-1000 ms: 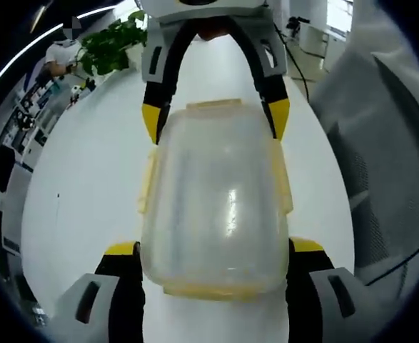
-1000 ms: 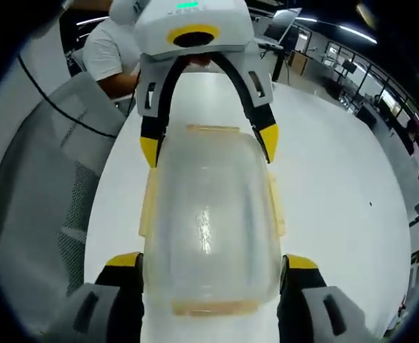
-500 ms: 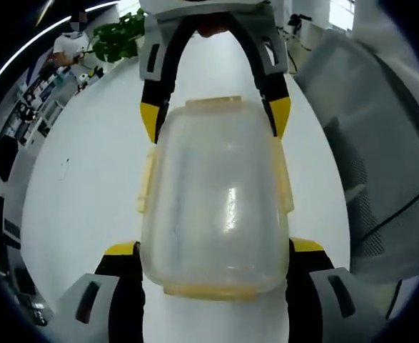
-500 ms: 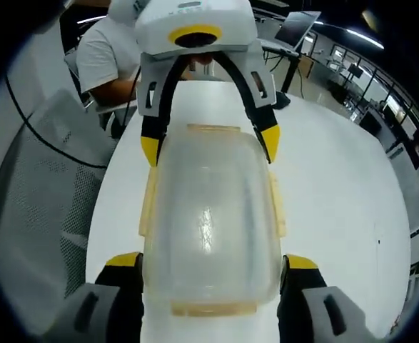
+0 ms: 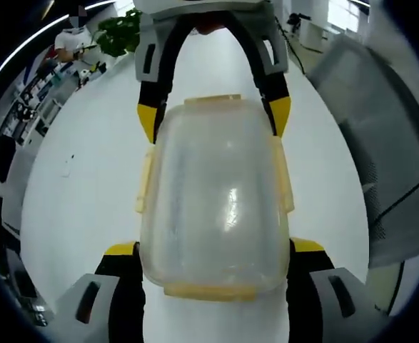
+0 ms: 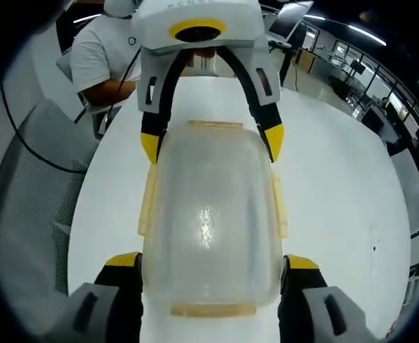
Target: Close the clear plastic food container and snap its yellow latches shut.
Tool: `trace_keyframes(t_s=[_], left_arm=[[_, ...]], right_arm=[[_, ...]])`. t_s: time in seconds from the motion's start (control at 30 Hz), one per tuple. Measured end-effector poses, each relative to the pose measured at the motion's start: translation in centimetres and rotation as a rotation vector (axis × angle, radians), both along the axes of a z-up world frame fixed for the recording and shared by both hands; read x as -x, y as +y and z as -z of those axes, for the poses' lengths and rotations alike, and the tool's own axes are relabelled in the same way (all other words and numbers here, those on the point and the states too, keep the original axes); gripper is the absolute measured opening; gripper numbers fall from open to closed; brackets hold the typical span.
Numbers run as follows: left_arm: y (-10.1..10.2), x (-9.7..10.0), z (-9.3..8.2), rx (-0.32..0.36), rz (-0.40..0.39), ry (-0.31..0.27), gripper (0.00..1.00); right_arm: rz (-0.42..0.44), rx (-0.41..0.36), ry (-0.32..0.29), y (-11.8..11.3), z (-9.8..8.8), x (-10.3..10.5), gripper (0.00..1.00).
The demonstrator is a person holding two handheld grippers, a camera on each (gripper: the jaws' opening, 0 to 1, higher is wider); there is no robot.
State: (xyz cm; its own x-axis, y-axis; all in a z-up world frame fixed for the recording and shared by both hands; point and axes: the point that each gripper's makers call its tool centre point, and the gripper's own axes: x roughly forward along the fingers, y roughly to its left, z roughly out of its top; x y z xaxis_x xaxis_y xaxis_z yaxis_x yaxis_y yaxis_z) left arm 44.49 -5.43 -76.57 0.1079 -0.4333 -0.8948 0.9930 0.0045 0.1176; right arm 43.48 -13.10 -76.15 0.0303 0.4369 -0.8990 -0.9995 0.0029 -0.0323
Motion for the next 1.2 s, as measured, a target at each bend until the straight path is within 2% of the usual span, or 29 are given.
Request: trace_keyframes(t_s=[0.5,0.87,0.9,0.93,0.97,1.0,1.03,1.07,1.1,1.13,1.2], left_arm=[[0.2,-5.4,0.1,-0.028,0.001,0.012,0.8],[0.2,-5.2,0.2,-0.052,0.011,0.015,0.82],[0.2,-5.3,0.2,-0.054,0.01,0.015,0.82],[0.3,-5.3,0.2,-0.056,0.009,0.018,0.82],[0.3,-5.2,0.2,-0.058,0.006,0.018,0.83],[0.3,-5.6,0.0,-0.057,-0.006,-0.007,0.89],[0.1,-5.8,-0.1,-0.048,-0.024,-0.019,0.99],[-0.1,-5.7,-0.3,-0.035,-0.046,-0.014,0.99],[0.0,-5.4,-0.6,-0.038,-0.035,-0.014,0.99],[0.1,-5.5,-0.8,-0.044,-0.023,-0.038,0.99],[0.3,-5.2,-0.8,-0.061,-0.017,-0.035,0.99]], right_arm=[[-0.019,-0.014,0.03,0.3,0.1,-5.2,0.8],[-0.016,-0.013,0.029,0.3,0.0,-5.1,0.81],[-0.008,-0.013,0.029,0.3,0.0,-5.1,0.83],[0.033,0.007,0.034,0.1,0.3,-5.1,0.91],[0.029,0.029,0.052,-0.1,0.8,-4.8,0.97],[-0.002,0.08,0.026,-1.0,1.2,-4.7,0.99],[-0.001,0.057,-0.01,-0.6,1.3,-5.0,0.99],[-0.005,0.091,-0.032,-1.2,1.3,-5.1,0.99],[-0.003,0.047,-0.022,-0.4,1.0,-4.9,0.99],[0.02,0.02,0.0,0.0,0.9,-4.7,0.99],[0.022,0.009,-0.01,0.2,0.0,-4.8,0.99]])
